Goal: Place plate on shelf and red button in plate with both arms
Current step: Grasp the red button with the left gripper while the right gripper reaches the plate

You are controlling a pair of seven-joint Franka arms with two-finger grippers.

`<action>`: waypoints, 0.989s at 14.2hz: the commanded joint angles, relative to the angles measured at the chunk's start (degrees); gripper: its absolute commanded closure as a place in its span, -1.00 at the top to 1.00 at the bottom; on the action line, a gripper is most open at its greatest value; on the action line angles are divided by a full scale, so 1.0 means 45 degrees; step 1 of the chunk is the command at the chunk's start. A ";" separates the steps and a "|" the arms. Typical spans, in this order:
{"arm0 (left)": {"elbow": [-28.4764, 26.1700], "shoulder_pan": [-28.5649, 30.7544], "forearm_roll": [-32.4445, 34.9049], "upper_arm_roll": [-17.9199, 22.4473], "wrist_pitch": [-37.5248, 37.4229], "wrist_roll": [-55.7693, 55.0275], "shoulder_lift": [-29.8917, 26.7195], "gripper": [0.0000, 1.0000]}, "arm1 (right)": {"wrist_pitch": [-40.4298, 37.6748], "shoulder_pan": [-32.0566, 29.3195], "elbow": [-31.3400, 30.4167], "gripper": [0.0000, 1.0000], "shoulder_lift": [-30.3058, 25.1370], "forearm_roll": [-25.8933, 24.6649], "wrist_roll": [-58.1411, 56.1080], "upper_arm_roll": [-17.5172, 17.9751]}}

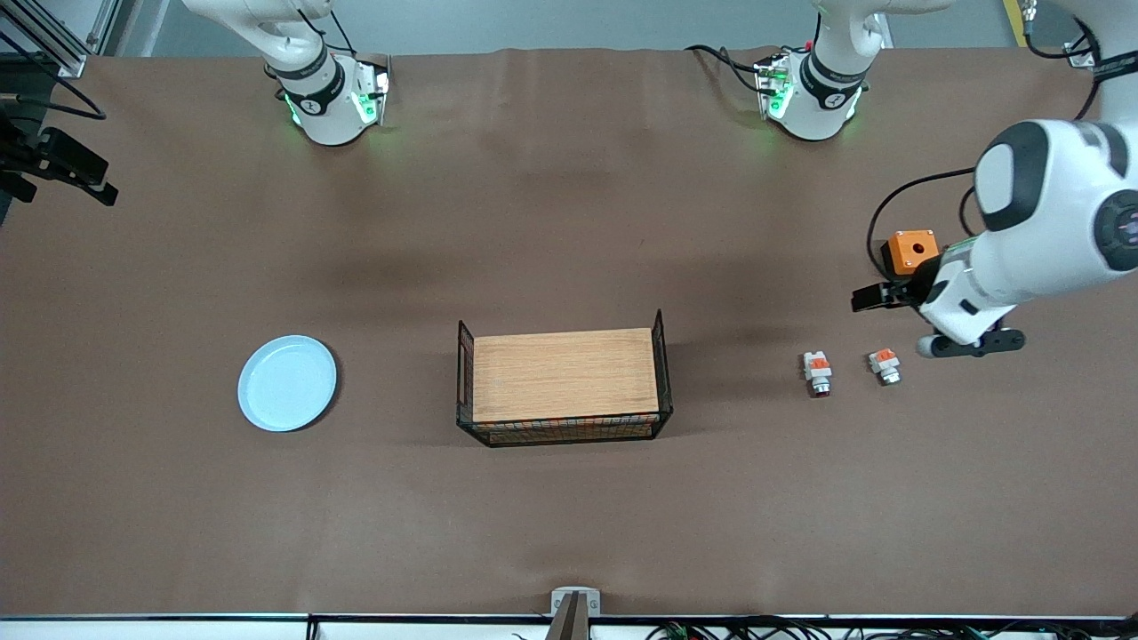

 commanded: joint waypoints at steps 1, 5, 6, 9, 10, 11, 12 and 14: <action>-0.0251 -0.0313 -0.0077 0.0045 0.1390 -0.0139 0.0891 1.00 | -0.0047 0.0015 0.0125 1.00 0.0136 -0.0255 0.0122 0.0065; -0.0545 -0.0393 0.0215 0.0045 0.3306 -0.0119 0.2083 0.99 | 0.0030 -0.0082 0.0184 1.00 0.0469 -0.0313 0.0064 0.0046; -0.0487 -0.0393 0.0429 0.0045 0.3639 0.0151 0.2435 0.99 | 0.0128 -0.0102 0.0184 1.00 0.0605 -0.0430 0.0083 0.0046; -0.0428 -0.0374 0.1037 0.0045 0.4557 0.0154 0.3275 0.99 | 0.0168 -0.0121 0.0223 1.00 0.1930 -0.0490 0.0064 0.0027; -0.0428 -0.0393 0.1037 0.0045 0.4986 0.0135 0.3588 0.99 | 0.0206 -0.0141 0.0223 1.00 0.2108 -0.0509 0.0044 0.0007; -0.0428 -0.0393 0.1056 0.0045 0.5435 0.0115 0.3861 0.99 | 0.0284 -0.0277 0.0223 1.00 0.2226 -0.0509 0.0064 -0.0013; -0.0428 -0.0413 0.1056 0.0045 0.5652 0.0115 0.4038 0.99 | 0.0265 -0.0336 0.0262 1.00 0.2769 -0.0548 0.0044 -0.0013; -0.0428 -0.0432 0.1076 0.0045 0.5751 0.0115 0.4273 0.99 | 0.0382 -0.0453 0.0379 1.00 0.2988 -0.0490 0.0044 -0.0013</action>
